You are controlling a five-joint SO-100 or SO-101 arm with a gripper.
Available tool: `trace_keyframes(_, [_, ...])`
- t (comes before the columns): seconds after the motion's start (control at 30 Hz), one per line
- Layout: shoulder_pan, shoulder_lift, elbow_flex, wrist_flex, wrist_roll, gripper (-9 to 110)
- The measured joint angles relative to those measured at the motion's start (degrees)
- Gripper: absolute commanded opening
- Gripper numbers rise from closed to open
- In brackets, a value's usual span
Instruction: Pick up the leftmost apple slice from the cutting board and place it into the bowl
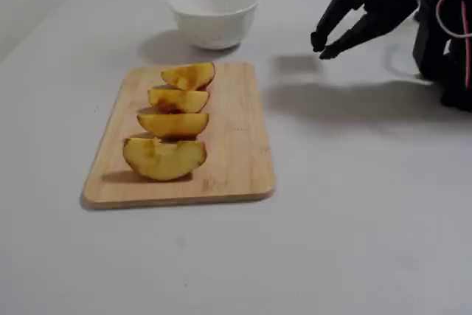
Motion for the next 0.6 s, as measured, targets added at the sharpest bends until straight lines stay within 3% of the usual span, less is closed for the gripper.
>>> trace_keyframes(0.6, [-5.01,0.0,0.97,-1.32,-5.27,3])
